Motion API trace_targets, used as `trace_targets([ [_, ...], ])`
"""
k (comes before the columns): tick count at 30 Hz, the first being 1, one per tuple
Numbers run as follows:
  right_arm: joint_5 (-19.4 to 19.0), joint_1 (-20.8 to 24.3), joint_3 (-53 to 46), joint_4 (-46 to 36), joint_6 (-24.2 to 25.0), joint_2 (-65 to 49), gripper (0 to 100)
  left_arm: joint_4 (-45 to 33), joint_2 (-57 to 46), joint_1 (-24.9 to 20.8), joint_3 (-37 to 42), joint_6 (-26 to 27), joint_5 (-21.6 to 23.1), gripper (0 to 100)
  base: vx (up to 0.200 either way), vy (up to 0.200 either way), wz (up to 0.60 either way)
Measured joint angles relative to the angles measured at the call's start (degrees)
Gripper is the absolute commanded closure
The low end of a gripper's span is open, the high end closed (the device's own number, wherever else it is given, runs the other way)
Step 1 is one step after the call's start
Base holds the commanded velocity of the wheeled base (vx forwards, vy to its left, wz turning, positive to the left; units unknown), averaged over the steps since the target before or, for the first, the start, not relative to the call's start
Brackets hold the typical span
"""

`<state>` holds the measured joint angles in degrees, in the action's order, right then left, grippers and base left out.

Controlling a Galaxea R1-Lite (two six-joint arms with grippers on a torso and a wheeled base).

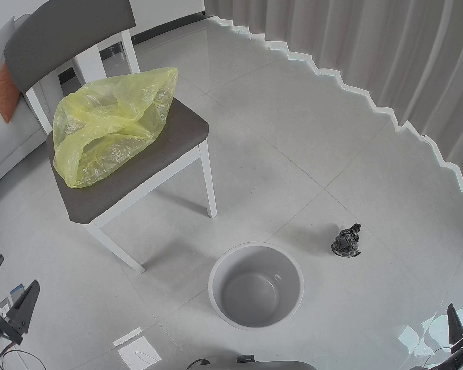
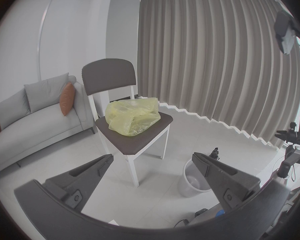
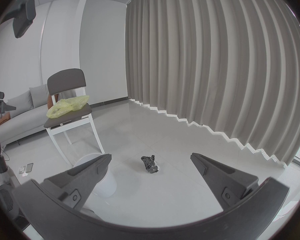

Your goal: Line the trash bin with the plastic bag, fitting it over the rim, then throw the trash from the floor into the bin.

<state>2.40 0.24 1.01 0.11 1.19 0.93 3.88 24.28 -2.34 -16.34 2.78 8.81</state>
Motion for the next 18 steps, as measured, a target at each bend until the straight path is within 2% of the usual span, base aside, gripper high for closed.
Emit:
trace_targets([
  [7, 0.1, 0.0, 0.0, 0.0, 0.1, 0.0, 0, 7.8, 17.2, -0.2, -4.7, 2.1, -0.6, 0, 0.000, 0.000, 0.00],
  [18, 0.2, 0.0, 0.0, 0.0, 0.1, 0.0, 0, 16.0, 41.2, -0.2, -16.8, 3.5, -6.8, 0, 0.000, 0.000, 0.00],
])
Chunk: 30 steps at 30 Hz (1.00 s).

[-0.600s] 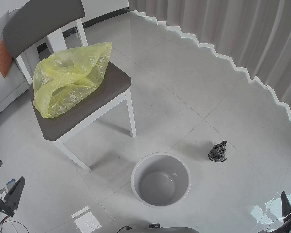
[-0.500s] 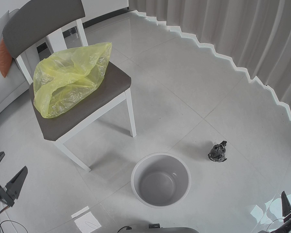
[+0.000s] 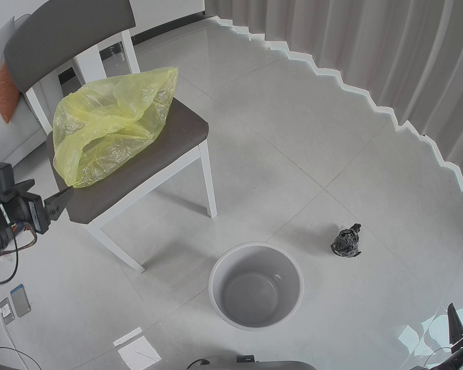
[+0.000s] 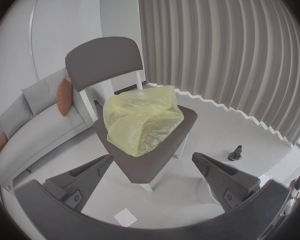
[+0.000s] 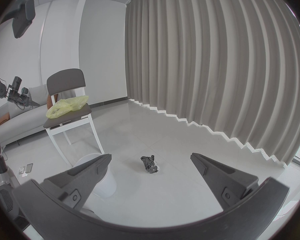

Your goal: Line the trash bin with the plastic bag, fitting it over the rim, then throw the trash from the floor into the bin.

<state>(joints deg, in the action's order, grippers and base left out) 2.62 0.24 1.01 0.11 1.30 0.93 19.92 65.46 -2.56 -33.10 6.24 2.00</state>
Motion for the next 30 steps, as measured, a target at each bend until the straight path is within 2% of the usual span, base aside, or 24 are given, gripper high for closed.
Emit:
trace_targets([
  [5, 0.0, 0.0, 0.0, 0.0, 0.1, 0.0, 0, 2.6, 7.4, 0.1, -3.4, 0.5, -3.4, 0, 0.000, 0.000, 0.00],
  [11, 0.0, 0.0, 0.0, 0.0, 0.1, 0.0, 0, 9.6, 15.1, 0.6, -6.1, 1.9, -7.3, 0, 0.000, 0.000, 0.00],
  [22, 0.0, 0.0, 0.0, 0.0, -0.2, 0.0, 0, 10.7, 23.9, 4.2, -11.3, 1.8, -7.2, 0, 0.000, 0.000, 0.00],
  [30, -0.2, 0.0, 0.0, -0.1, -0.6, 0.0, 0, 10.9, 26.9, 6.7, -13.3, 1.3, -5.4, 0, 0.000, 0.000, 0.00],
])
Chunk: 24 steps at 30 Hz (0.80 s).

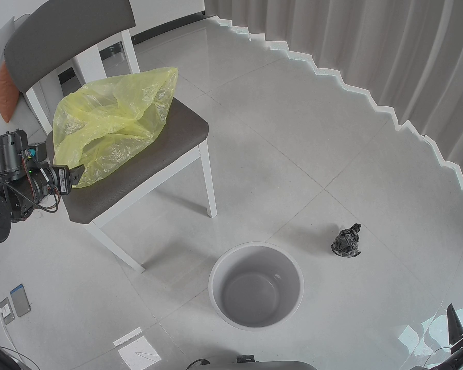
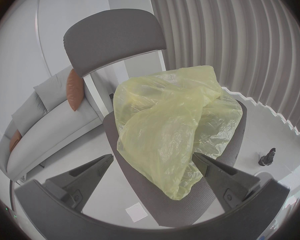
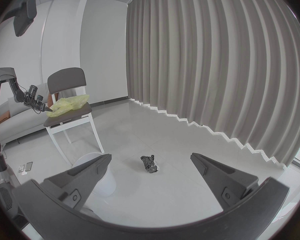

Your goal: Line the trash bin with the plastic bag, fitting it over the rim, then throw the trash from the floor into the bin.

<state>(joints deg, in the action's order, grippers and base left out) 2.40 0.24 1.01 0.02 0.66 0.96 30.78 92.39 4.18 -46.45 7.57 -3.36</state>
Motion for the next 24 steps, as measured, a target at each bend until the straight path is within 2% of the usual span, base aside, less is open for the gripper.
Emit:
trace_targets([
  [6, 0.0, 0.0, 0.0, 0.0, 0.0, 0.0, 0, 2.1, 2.0, 0.3, -1.6, -2.6, 0.6, 0, 0.000, 0.000, 0.00],
  [15, 0.0, 0.0, 0.0, 0.0, 0.0, 0.0, 0, 2.5, 4.1, 0.8, -2.3, -2.9, 1.1, 0, 0.000, 0.000, 0.00],
  [16, 0.0, 0.0, 0.0, 0.0, 0.0, 0.0, 0, 2.7, 4.2, 1.0, -2.3, -2.9, 1.2, 100, 0.000, 0.000, 0.00],
  [24, 0.1, 0.0, 0.0, 0.0, 0.2, 0.0, 0, 4.0, 4.7, 1.4, -1.4, -2.9, 1.5, 100, 0.000, 0.000, 0.00],
])
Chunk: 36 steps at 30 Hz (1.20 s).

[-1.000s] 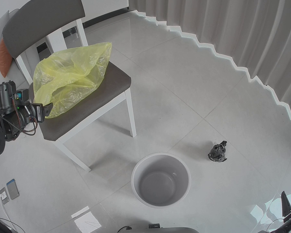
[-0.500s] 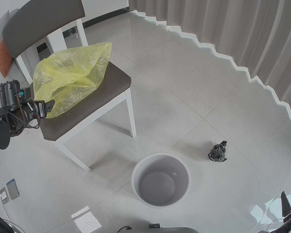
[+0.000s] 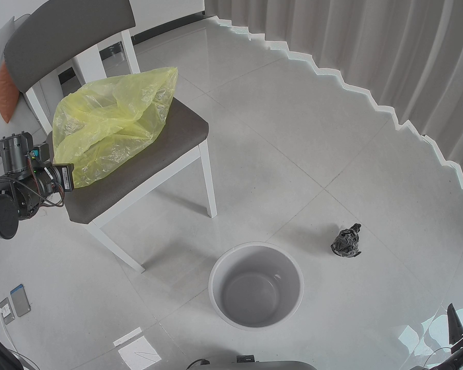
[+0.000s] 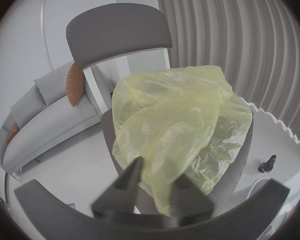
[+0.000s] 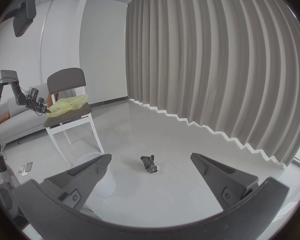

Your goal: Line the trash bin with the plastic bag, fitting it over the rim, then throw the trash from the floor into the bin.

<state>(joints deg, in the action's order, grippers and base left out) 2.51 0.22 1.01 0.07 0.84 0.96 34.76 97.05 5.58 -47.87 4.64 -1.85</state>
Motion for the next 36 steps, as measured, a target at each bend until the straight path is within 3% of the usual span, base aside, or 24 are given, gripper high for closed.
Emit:
trace_targets([
  [7, -0.5, 0.0, 0.0, 2.7, 0.7, 0.0, 0, 1.3, 0.1, -0.2, 0.7, -0.1, 0.0, 100, 0.000, 0.000, 0.00],
  [14, -5.3, -0.4, 8.7, 8.6, 1.4, 2.6, 0, 6.8, -3.2, -2.7, 1.3, 0.5, 2.6, 100, 0.000, 0.000, 0.00],
  [19, -7.1, -1.0, 14.7, 6.7, 1.5, 7.7, 0, 5.7, -8.4, -10.6, 0.8, 1.5, 3.9, 100, 0.000, 0.000, 0.00],
  [26, -9.2, -1.3, 21.1, 5.0, -0.5, 15.4, 0, -3.6, -15.7, -23.3, -2.6, 3.3, 4.5, 100, 0.000, 0.000, 0.00],
  [36, -10.0, -1.3, 29.5, 4.6, -3.5, 27.1, 0, -13.5, -22.5, -35.6, -7.2, 6.7, 6.0, 100, 0.000, 0.000, 0.00],
])
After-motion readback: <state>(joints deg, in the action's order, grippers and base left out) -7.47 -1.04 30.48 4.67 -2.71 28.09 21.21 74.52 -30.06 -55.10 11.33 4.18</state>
